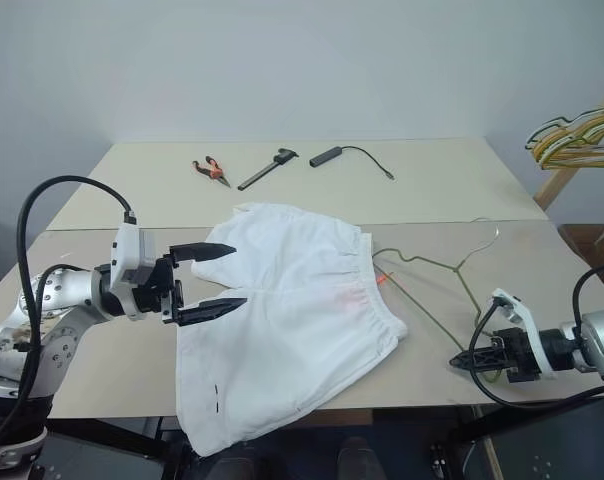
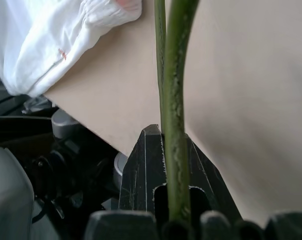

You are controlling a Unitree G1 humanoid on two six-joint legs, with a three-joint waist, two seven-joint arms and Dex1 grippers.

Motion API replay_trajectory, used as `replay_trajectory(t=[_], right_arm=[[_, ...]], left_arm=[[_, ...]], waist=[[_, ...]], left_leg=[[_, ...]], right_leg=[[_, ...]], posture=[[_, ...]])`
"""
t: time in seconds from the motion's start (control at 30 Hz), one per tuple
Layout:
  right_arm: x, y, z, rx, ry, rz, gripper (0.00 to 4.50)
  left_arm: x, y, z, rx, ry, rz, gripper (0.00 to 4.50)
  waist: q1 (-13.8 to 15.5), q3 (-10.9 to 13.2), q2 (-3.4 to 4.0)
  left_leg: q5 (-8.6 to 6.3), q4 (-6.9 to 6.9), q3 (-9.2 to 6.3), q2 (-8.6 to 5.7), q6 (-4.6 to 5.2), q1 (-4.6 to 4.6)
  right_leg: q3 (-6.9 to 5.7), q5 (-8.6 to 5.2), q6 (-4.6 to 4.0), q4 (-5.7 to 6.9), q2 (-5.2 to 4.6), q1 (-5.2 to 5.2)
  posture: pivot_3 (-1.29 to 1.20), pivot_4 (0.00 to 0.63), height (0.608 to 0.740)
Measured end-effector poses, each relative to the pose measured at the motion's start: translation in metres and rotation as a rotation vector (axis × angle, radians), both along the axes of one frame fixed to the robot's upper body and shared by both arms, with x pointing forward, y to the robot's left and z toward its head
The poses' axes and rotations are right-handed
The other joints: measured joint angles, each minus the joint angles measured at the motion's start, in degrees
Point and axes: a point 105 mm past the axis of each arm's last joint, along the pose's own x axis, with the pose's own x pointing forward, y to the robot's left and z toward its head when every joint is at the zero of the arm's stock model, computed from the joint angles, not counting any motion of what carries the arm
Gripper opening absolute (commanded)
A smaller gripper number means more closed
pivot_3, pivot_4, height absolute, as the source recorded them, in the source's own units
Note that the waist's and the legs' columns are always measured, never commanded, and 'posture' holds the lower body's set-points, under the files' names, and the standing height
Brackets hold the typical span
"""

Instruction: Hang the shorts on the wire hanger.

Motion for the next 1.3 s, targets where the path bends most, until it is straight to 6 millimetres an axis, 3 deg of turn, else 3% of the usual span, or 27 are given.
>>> replay_trajectory(t=[0.27, 0.57, 0.93, 1.1, 1.3], right_arm=[[-0.009, 0.001, -0.001, -0.010, 0.044, 0.074, 0.00], [0.044, 0.025, -0.015, 0.017, -0.021, 0.077, 0.00], [0.075, 0.035, -0.017, 0.031, -0.036, 0.045, 0.00], [0.074, 0.039, -0.018, 0.016, -0.021, 0.108, 0.00], [0.058, 0.024, -0.007, -0.023, -0.024, 0.169, 0.00]], left_arm=[[-0.001, 0.001, -0.004, 0.004, 0.013, 0.005, 4.47], [0.000, -0.002, -0.004, 0.015, 0.009, -0.007, 4.47], [-0.003, 0.001, -0.005, 0.030, 0.004, 0.017, 4.47], [-0.004, 0.003, -0.008, 0.032, 0.011, 0.029, 4.47], [-0.007, 0.007, -0.008, 0.051, 0.000, 0.037, 4.47]], waist=[[0.77, 0.00, 0.00], [0.76, 0.00, 0.00], [1.96, -0.02, 0.03], [2.30, -0.03, 0.04], [3.55, -0.03, 0.04]], left_leg=[[0.00, 0.00, 0.03, 0.00, 0.00, 0.01], [0.01, -0.07, 0.00, 0.02, -0.02, -0.02], [0.04, -0.07, -0.02, 0.01, -0.07, 0.01], [0.04, -0.10, -0.04, 0.01, -0.07, -0.01], [0.05, -0.09, -0.05, 0.01, -0.09, -0.05]], right_leg=[[-0.01, 0.00, 0.00, -0.02, -0.01, 0.00], [-0.03, 0.05, -0.06, -0.09, 0.05, -0.03], [-0.05, 0.08, -0.10, -0.03, 0.06, -0.05], [-0.06, 0.08, -0.10, -0.06, 0.06, -0.06], [-0.09, 0.07, -0.10, -0.05, 0.05, -0.10]], posture=[[0.00, 0.067, 0.740], [0.05, 0.057, 0.740], [0.09, 0.047, 0.740], [0.12, 0.035, 0.740], [0.12, 0.050, 0.740]])
